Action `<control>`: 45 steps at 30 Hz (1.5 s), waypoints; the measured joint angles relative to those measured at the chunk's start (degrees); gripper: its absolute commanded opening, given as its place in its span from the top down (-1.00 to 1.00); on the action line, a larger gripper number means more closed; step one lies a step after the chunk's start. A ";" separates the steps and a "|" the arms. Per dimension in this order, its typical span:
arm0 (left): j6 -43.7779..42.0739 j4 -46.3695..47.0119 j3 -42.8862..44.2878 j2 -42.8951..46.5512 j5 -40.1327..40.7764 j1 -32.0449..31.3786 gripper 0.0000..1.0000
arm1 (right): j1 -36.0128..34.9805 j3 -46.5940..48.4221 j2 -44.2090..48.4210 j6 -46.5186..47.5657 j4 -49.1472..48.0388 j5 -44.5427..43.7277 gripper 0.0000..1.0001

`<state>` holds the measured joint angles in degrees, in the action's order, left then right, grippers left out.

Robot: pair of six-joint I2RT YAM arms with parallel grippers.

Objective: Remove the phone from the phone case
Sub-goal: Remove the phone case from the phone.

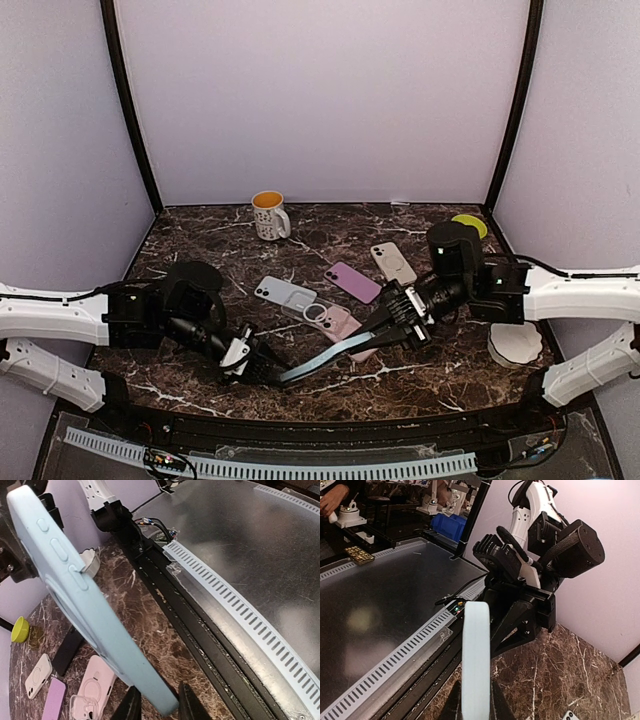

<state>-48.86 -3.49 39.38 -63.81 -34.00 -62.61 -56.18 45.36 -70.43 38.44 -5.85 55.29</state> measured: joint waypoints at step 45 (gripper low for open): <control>-16.20 13.55 -10.10 -0.15 36.00 -3.30 1.00 | -8.44 0.61 -2.86 13.14 3.58 -24.96 1.00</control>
<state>-65.06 10.07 29.28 -63.96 2.00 -65.91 -64.62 45.98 -73.30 51.57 -2.26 30.33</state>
